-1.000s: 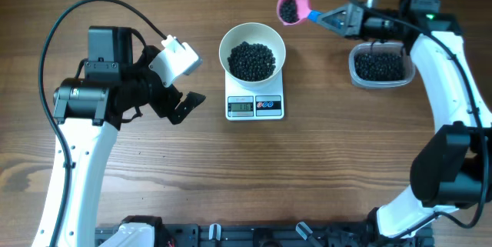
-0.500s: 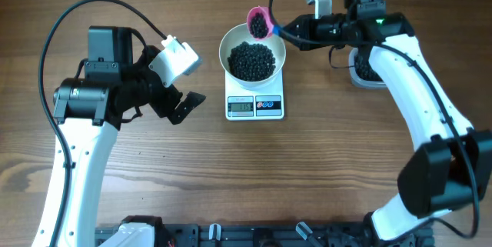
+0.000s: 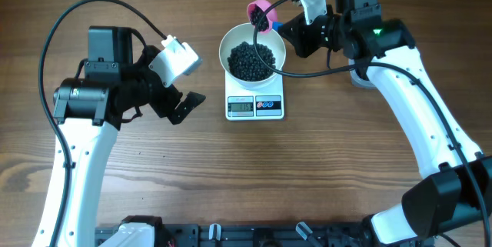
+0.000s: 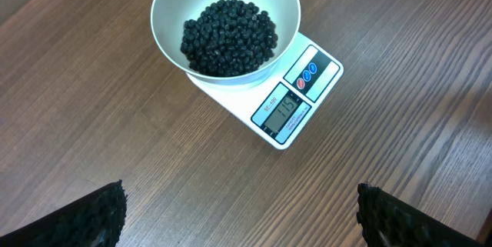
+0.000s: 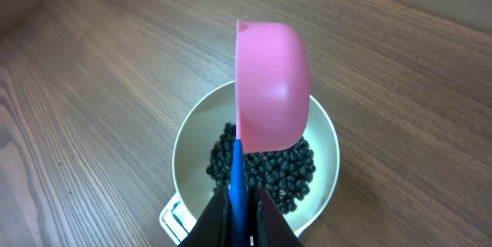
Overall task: Scoop item into bowl and weigh 150g on scale
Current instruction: 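Tilt the scoop with the right gripper to pour beans into the bowl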
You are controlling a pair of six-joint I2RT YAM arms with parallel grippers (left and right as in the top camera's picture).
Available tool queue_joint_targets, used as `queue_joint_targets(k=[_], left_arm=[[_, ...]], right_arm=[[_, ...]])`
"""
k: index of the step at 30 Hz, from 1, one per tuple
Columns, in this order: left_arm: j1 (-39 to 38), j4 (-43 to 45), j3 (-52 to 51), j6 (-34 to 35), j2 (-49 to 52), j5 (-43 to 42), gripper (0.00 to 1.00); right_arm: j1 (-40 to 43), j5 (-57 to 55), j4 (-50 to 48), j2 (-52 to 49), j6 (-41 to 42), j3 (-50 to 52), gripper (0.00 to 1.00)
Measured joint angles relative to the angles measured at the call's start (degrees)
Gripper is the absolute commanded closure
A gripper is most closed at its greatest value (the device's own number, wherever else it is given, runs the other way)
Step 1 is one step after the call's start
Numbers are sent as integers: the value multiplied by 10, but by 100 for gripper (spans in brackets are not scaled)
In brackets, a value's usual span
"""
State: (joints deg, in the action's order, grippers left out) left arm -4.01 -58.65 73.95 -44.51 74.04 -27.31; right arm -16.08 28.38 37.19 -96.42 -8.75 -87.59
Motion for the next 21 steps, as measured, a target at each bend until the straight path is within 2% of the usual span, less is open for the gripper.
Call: queue_joint_targets(k=[5,21], left_arm=[[0,0,0,0,0,0,0],[0,0,0,0,0,0,0]], right_arm=[[0,-2,1,0,-32,0,96],[0,4,16,0,-229,0,96]])
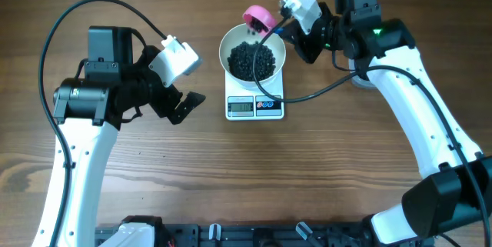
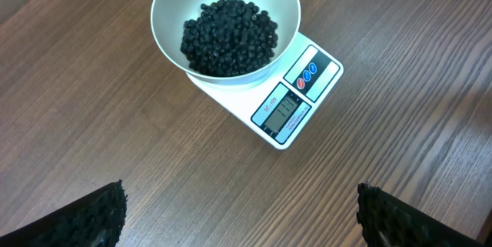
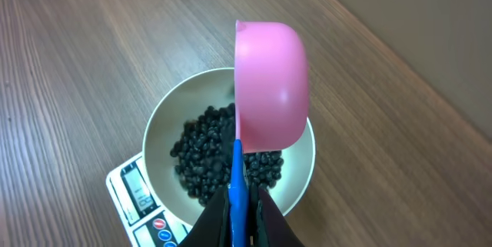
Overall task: Scoop item into bowl and weigh 150g on scale
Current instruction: 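Tilt the scoop with the right gripper to pour beans into the bowl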
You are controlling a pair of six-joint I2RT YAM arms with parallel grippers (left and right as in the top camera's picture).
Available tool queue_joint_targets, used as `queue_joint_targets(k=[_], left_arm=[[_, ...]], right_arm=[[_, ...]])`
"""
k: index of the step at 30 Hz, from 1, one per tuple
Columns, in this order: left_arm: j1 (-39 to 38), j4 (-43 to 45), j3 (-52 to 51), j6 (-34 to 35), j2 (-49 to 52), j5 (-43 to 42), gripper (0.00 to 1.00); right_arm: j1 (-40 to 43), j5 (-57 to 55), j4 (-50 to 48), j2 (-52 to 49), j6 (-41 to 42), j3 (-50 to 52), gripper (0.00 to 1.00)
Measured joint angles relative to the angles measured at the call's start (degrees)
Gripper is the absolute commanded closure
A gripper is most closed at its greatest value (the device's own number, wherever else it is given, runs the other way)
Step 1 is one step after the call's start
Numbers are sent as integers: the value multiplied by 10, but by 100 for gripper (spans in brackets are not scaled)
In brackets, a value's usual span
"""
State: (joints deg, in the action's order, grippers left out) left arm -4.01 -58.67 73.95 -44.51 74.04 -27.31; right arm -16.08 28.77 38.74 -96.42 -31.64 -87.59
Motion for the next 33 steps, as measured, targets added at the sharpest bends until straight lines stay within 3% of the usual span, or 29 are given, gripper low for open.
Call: queue_joint_targets(k=[23,33], left_arm=[[0,0,0,0,0,0,0],[0,0,0,0,0,0,0]], right_arm=[[0,12,-3,0,-99,0,96],[0,16,-3,0,-105,0,96]])
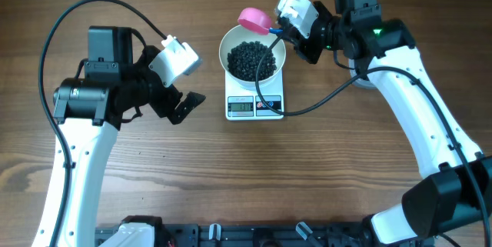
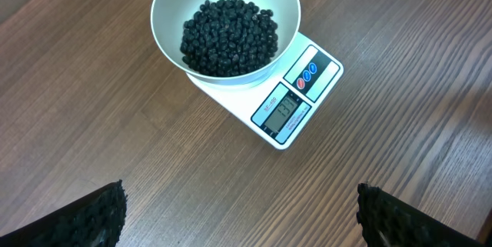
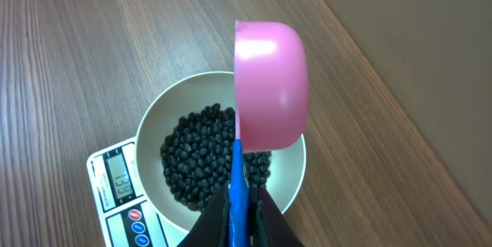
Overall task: Scoop item into bowl and weigh 150g on scale
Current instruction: 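Tilt the scoop with the right gripper to pour beans into the bowl, then return the empty scoop with the right gripper to the bean tub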
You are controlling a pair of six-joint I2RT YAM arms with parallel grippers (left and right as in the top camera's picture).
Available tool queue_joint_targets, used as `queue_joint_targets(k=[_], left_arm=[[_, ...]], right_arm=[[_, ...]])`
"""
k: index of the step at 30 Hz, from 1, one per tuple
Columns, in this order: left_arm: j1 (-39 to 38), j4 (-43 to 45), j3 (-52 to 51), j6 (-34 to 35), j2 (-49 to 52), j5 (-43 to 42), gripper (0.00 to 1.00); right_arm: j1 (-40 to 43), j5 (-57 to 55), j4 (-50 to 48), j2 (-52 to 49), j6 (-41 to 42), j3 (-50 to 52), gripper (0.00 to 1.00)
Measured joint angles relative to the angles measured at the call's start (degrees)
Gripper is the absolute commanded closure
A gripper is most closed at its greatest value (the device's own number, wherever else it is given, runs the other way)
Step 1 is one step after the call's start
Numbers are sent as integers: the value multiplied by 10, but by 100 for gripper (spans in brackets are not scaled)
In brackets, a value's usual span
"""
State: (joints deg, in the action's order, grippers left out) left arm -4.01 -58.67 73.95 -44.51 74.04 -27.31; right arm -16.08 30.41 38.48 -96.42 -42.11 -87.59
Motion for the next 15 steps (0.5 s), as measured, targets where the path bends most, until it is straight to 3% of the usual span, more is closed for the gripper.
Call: queue_joint_targets(k=[8,15], left_arm=[[0,0,0,0,0,0,0],[0,0,0,0,0,0,0]], right_arm=[[10,3,-6,0,65,0,96],[100,6,-4,8,247,0,96]])
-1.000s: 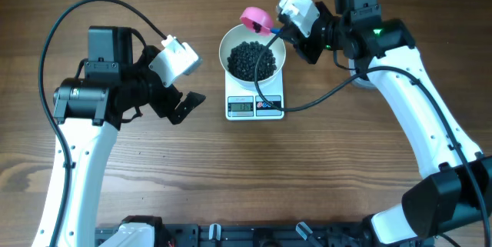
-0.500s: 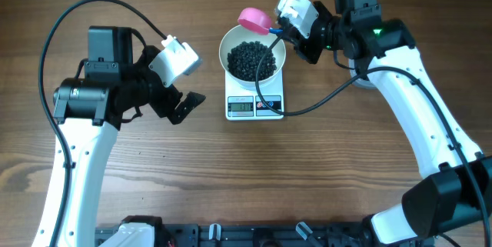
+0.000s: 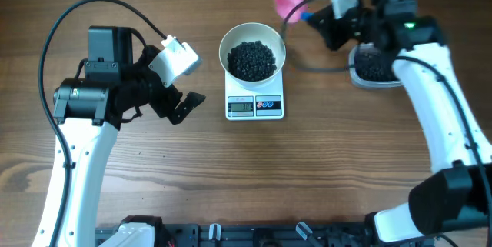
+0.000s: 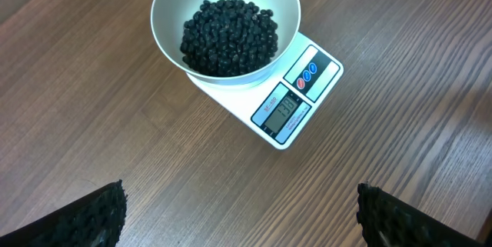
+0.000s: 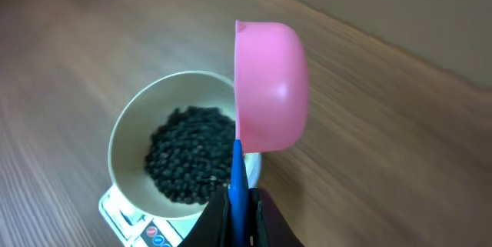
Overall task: Scoop item into bowl and weigh 150g on scale
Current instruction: 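Return the empty scoop with the right gripper to the bean tub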
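A white bowl (image 3: 224, 55) of black beans (image 3: 252, 59) stands on the white scale (image 3: 254, 106) at the table's middle back. My right gripper (image 3: 317, 18) is shut on the blue handle (image 5: 238, 176) of a pink scoop (image 3: 288, 1). It holds the scoop in the air, right of the bowl and clear of it. In the right wrist view the scoop (image 5: 270, 85) shows its rounded underside, so its inside is hidden. My left gripper (image 4: 240, 212) hangs open over bare wood in front of the scale (image 4: 296, 108), left of it in the overhead view.
A second dish of black beans (image 3: 374, 68) sits at the back right, partly under my right arm. A black cable (image 3: 307, 68) lies on the table between that dish and the scale. Bare wood lies in front of the scale.
My right gripper has moved to the right with the scoop, from over the bowl's back rim to a spot clear of the bowl. The left arm has not moved.
The scoop was held tipped over the bowl's back rim. Beans were then dropping from it into the bowl, and the scale's reading changed. Then the scoop was still at the rim over a fuller pile. Now it is off to the right.
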You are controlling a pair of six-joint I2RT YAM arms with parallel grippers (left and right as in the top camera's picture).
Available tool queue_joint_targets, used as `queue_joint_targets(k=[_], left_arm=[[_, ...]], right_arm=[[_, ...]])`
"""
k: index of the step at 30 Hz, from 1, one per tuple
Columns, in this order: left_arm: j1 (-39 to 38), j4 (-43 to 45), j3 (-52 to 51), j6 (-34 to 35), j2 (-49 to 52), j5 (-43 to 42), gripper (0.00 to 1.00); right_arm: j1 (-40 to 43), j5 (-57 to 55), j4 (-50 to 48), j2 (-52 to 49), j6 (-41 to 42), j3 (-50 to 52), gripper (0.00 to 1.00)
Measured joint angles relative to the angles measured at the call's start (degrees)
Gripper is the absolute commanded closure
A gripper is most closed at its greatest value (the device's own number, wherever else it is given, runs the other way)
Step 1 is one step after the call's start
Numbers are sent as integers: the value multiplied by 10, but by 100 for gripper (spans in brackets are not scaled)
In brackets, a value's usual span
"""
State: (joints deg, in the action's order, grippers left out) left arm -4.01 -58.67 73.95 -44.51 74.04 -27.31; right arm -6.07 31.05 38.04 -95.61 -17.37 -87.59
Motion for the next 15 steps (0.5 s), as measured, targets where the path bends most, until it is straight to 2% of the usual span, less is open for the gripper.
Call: queue_joint_targets(k=[3,7,12,15], left_arm=[[0,0,0,0,0,0,0],[0,0,0,0,0,0,0],[0,0,0,0,0,0,0],[0,0,0,0,0,0,0]], right_arm=[[53,0,18,21,70,0,96],[128,-10,85,46,106,-3,96],[179,-92,188,48,100,-3,96],[183,-162,208,48,95,-3,96]])
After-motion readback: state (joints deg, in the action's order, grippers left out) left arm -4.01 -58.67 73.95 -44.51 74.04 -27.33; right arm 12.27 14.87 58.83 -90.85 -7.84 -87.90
